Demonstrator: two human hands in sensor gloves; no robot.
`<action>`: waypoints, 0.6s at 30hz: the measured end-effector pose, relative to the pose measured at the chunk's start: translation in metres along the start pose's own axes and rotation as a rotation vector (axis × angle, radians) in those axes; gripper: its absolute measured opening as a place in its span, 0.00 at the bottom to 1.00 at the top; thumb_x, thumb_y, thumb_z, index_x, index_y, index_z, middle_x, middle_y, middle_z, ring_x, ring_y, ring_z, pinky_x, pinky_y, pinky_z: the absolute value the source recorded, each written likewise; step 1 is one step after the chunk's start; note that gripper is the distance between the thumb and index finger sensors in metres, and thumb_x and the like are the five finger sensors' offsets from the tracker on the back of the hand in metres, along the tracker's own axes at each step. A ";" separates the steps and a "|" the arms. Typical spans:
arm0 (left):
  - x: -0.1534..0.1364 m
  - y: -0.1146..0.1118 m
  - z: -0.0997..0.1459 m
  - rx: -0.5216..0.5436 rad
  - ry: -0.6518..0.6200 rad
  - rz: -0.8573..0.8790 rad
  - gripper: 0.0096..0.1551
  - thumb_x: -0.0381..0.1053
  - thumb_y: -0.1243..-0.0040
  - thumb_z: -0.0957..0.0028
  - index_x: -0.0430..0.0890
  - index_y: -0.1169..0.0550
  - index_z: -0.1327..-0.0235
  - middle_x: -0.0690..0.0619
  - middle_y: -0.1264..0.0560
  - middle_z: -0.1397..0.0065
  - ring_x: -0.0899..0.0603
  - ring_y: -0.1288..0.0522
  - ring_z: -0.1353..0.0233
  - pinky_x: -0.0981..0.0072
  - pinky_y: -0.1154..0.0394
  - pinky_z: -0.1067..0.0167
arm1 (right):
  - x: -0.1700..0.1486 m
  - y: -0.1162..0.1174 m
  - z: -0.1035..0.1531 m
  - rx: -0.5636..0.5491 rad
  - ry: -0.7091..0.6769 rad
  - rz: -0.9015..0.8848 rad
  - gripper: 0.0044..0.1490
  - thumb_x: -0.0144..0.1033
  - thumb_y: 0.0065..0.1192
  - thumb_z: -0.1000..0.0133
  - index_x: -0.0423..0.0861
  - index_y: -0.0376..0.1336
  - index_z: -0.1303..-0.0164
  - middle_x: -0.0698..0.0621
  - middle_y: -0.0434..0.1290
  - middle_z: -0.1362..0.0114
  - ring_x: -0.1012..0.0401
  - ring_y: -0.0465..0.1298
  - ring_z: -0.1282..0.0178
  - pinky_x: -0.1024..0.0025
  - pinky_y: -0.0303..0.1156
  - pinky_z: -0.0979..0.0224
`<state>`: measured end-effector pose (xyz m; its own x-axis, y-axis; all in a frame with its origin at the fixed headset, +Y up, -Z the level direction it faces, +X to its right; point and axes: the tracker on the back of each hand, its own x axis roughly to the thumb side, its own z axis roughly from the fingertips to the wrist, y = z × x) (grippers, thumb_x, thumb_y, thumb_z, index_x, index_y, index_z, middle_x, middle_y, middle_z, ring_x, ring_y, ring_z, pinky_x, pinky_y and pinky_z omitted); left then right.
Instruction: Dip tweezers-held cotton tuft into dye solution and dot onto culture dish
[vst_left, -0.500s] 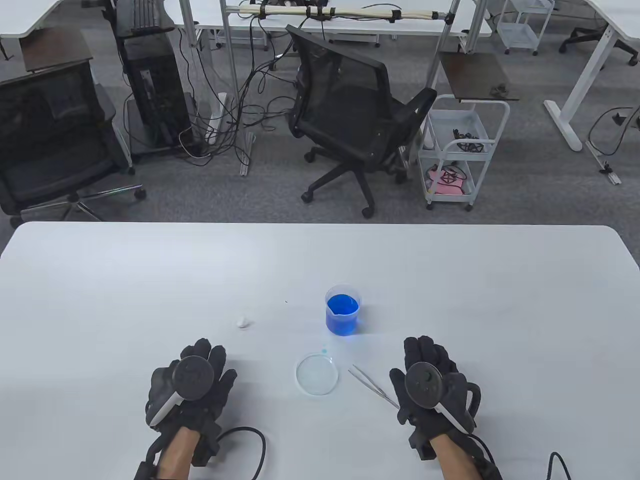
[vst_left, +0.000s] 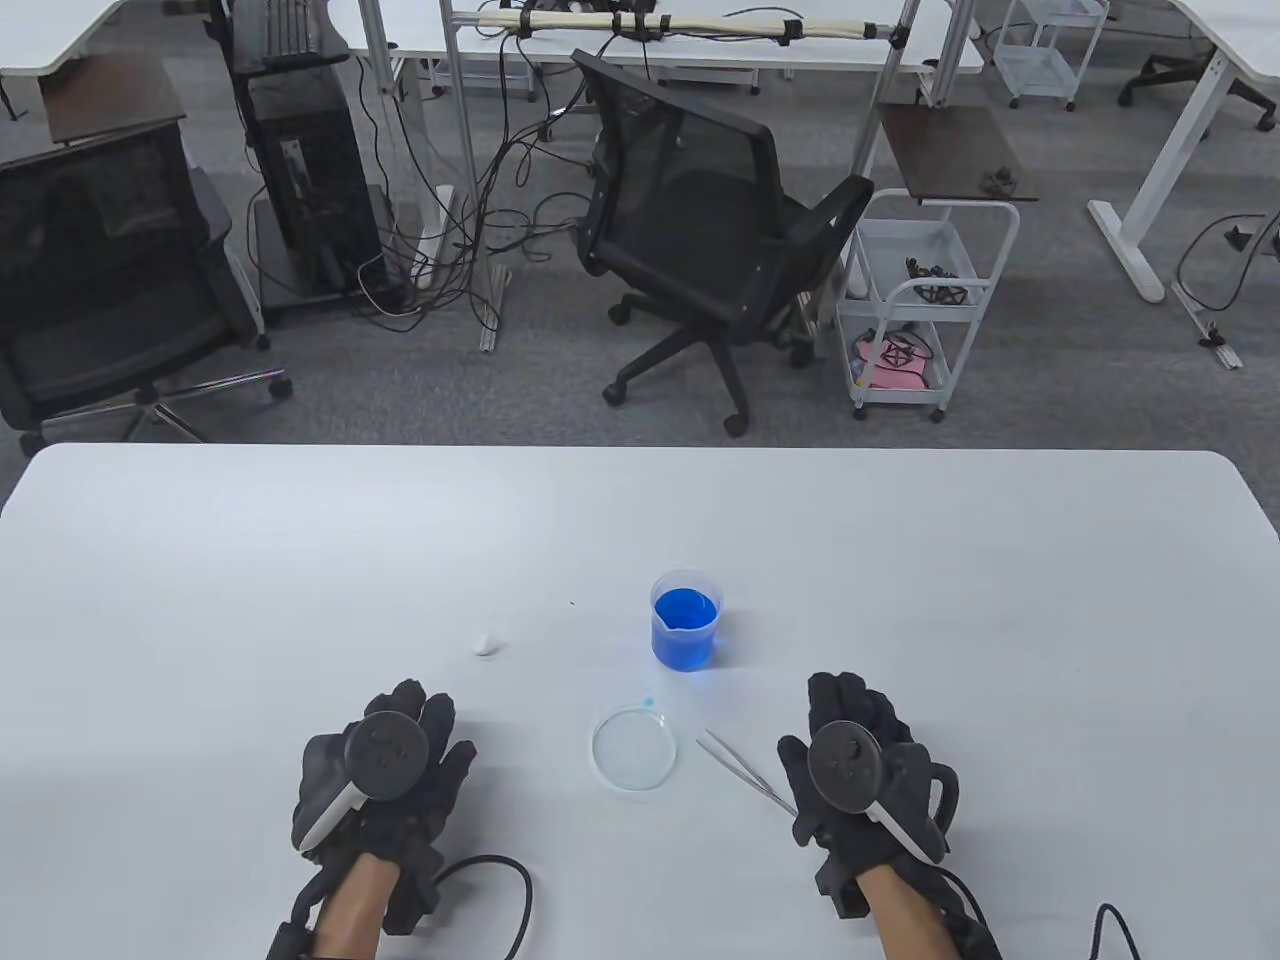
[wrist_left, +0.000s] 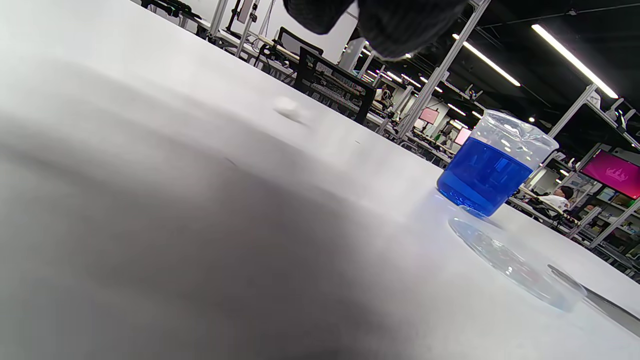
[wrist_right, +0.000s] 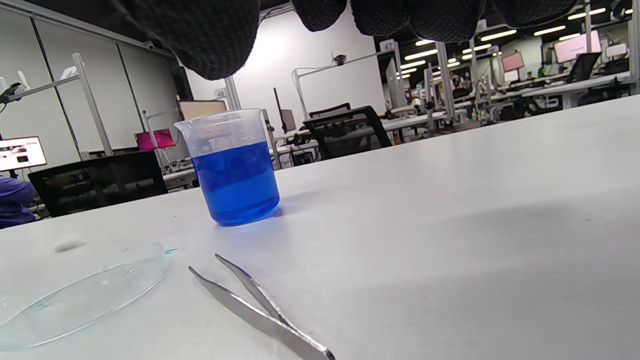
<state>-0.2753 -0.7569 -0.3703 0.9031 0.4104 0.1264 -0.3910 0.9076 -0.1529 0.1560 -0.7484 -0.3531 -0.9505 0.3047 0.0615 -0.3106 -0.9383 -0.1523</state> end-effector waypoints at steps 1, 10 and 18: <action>0.000 0.000 0.000 0.000 -0.002 0.004 0.37 0.54 0.48 0.35 0.39 0.43 0.19 0.31 0.56 0.14 0.22 0.60 0.20 0.22 0.61 0.32 | 0.001 0.002 -0.001 0.006 -0.004 0.000 0.50 0.50 0.62 0.48 0.41 0.47 0.22 0.34 0.50 0.18 0.33 0.58 0.23 0.29 0.58 0.27; 0.001 0.000 0.000 -0.009 -0.005 0.026 0.37 0.53 0.48 0.35 0.39 0.42 0.19 0.31 0.55 0.14 0.22 0.59 0.20 0.22 0.60 0.32 | 0.014 0.028 -0.006 0.143 -0.039 0.001 0.49 0.50 0.63 0.48 0.40 0.49 0.23 0.34 0.51 0.19 0.33 0.58 0.23 0.29 0.58 0.28; -0.003 0.002 0.002 -0.005 0.003 0.071 0.36 0.53 0.48 0.35 0.38 0.42 0.20 0.31 0.55 0.14 0.22 0.59 0.21 0.22 0.60 0.33 | 0.021 0.058 -0.010 0.276 -0.043 0.086 0.48 0.50 0.64 0.48 0.40 0.52 0.24 0.34 0.52 0.19 0.34 0.59 0.23 0.29 0.58 0.28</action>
<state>-0.2793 -0.7566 -0.3692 0.8735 0.4737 0.1124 -0.4534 0.8756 -0.1666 0.1177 -0.7952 -0.3704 -0.9700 0.2204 0.1029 -0.2085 -0.9713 0.1147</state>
